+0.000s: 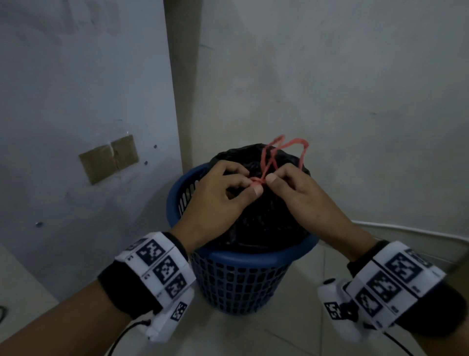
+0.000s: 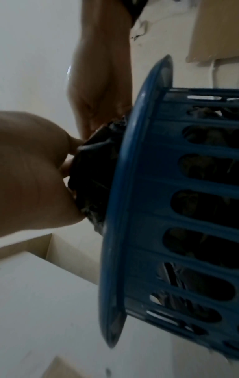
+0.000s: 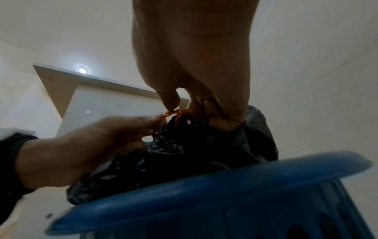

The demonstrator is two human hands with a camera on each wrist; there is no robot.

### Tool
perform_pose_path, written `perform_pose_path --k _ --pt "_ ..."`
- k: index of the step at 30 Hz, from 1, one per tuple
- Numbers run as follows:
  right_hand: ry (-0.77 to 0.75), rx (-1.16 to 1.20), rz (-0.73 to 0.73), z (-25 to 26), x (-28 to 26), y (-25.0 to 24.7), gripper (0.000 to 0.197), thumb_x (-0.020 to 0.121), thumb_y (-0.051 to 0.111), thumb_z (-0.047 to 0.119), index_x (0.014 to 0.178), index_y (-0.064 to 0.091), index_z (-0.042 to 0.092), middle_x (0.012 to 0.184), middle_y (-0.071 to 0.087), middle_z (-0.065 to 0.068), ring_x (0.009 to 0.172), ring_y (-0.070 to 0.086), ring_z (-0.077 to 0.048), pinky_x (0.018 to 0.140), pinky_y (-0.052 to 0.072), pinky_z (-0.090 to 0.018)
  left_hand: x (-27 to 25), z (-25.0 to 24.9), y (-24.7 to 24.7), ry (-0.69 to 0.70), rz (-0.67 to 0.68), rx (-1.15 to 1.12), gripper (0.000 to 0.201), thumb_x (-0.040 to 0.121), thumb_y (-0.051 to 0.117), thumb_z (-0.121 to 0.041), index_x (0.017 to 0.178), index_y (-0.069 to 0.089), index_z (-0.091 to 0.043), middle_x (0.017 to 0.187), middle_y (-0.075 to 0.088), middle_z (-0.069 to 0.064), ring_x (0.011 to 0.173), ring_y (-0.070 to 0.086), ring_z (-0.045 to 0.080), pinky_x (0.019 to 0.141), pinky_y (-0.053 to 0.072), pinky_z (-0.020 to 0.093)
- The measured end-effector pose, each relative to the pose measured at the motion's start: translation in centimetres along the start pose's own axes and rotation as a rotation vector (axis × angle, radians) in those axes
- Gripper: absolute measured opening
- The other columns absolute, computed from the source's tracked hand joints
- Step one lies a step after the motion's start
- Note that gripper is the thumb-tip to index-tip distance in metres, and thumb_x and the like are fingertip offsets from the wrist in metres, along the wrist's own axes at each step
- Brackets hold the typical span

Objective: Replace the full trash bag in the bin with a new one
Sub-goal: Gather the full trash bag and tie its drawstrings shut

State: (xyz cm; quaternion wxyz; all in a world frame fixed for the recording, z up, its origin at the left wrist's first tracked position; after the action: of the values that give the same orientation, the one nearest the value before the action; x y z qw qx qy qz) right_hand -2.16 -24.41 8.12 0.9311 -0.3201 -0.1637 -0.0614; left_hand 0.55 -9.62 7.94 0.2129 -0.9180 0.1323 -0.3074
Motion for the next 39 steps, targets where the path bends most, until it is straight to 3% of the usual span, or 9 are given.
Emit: perform_pose_path --k 4,10,13,18,22,25,31,35,39 --pt "0.016 -0.024 -0.055 -1.3 -0.1 -1.1 0.034 0.098 0.045 0.042 0.077 0.047 0.016 0.068 0.045 -0.01 0.062 0.043 -0.019 0.061 0.034 -0.034 0.0 1.1 -1.5 -0.206 -0.092 -0.425 0.031 0.092 0.059 -0.02 0.068 0.059 -0.001 0.076 0.061 0.001 0.073 0.06 0.011 0.079 0.048 0.031" --pt "-0.022 -0.139 -0.188 -0.8 -0.4 -2.3 0.044 0.096 0.045 0.048 0.068 0.045 0.014 0.055 0.039 0.004 0.052 0.04 -0.014 0.056 0.033 -0.032 0.1 2.2 -2.6 -0.412 -0.231 -0.737 0.056 0.092 0.057 -0.026 0.038 0.05 -0.022 0.044 0.048 -0.003 0.045 0.049 0.01 0.059 0.045 0.023" --pt "-0.005 -0.177 -0.238 -0.8 -0.6 -2.7 0.045 0.095 0.048 0.047 0.066 0.046 0.014 0.054 0.041 0.004 0.051 0.04 -0.013 0.054 0.033 -0.031 0.1 1.9 -2.6 -0.435 -0.164 -0.781 0.057 0.093 0.055 -0.032 0.037 0.045 -0.022 0.048 0.044 -0.001 0.053 0.047 0.014 0.07 0.042 0.029" --pt "-0.024 -0.294 -0.308 -1.7 -0.5 -3.8 0.048 0.096 0.044 0.051 0.058 0.042 0.021 0.053 0.041 0.003 0.052 0.043 -0.013 0.053 0.031 -0.031 0.6 2.7 -4.1 -0.411 -0.167 -0.989 0.053 0.095 0.051 -0.038 0.045 0.04 -0.023 0.054 0.041 -0.004 0.066 0.048 0.013 0.068 0.044 0.026" --pt "-0.131 -0.505 -0.327 -0.6 -0.7 -3.0 0.043 0.095 0.036 0.048 0.058 0.029 0.028 0.062 0.035 0.006 0.06 0.041 -0.019 0.059 0.031 -0.035 0.5 2.9 -4.1 -0.439 -0.139 -1.002 0.051 0.093 0.05 -0.039 0.05 0.032 -0.02 0.042 0.029 -0.005 0.041 0.033 0.009 0.056 0.046 0.023" --pt "-0.113 -0.452 -0.341 -0.5 -0.6 -3.3 0.045 0.098 0.038 0.045 0.061 0.041 0.02 0.058 0.041 0.002 0.057 0.043 -0.02 0.054 0.03 -0.036 0.5 3.1 -4.6 -0.479 -0.106 -0.886 0.046 0.096 0.05 -0.035 0.055 0.033 -0.021 0.038 0.025 -0.008 0.03 0.02 0.004 0.031 0.024 0.017" --pt "-0.079 -0.606 -0.146 -3.0 -0.8 -2.2 0.042 0.1 0.041 0.038 0.064 0.045 0.017 0.053 0.045 0.003 0.048 0.043 -0.014 0.049 0.027 -0.034 -1.0 6.4 -6.3 -0.597 -0.163 -0.446 0.044 0.099 0.046 -0.03 0.058 0.037 -0.019 0.037 0.028 -0.008 0.028 0.022 0.005 0.033 0.021 0.017" --pt "-0.064 -0.634 -0.114 -4.4 -0.8 -2.0 0.045 0.101 0.042 0.038 0.06 0.04 0.021 0.049 0.042 0.004 0.047 0.044 -0.015 0.064 0.026 -0.032 -1.9 7.9 -6.5 -0.679 -0.182 -0.424 0.044 0.099 0.048 -0.031 0.058 0.038 -0.018 0.034 0.033 -0.007 0.029 0.031 0.007 0.04 0.028 0.023" --pt "-0.082 -0.655 -0.13 -4.4 -0.9 -2.5 0.047 0.1 0.043 0.041 0.056 0.035 0.026 0.048 0.04 0.007 0.049 0.041 -0.016 0.06 0.032 -0.035 -1.4 7.4 -6.7 -0.657 -0.193 -0.524 0.043 0.098 0.05 -0.031 0.057 0.042 -0.019 0.042 0.043 -0.006 0.049 0.048 0.012 0.044 0.041 0.021"
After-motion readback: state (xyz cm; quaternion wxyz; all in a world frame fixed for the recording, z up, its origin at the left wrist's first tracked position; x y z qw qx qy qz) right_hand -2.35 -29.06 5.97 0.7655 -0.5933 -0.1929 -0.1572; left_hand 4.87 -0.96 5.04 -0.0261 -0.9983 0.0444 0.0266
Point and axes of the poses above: each hand's wrist, its own x-axis towards the middle knuckle, its own y-axis out of the palm, z = x × y, the point moved 7 cm from there along x, towards the middle knuckle
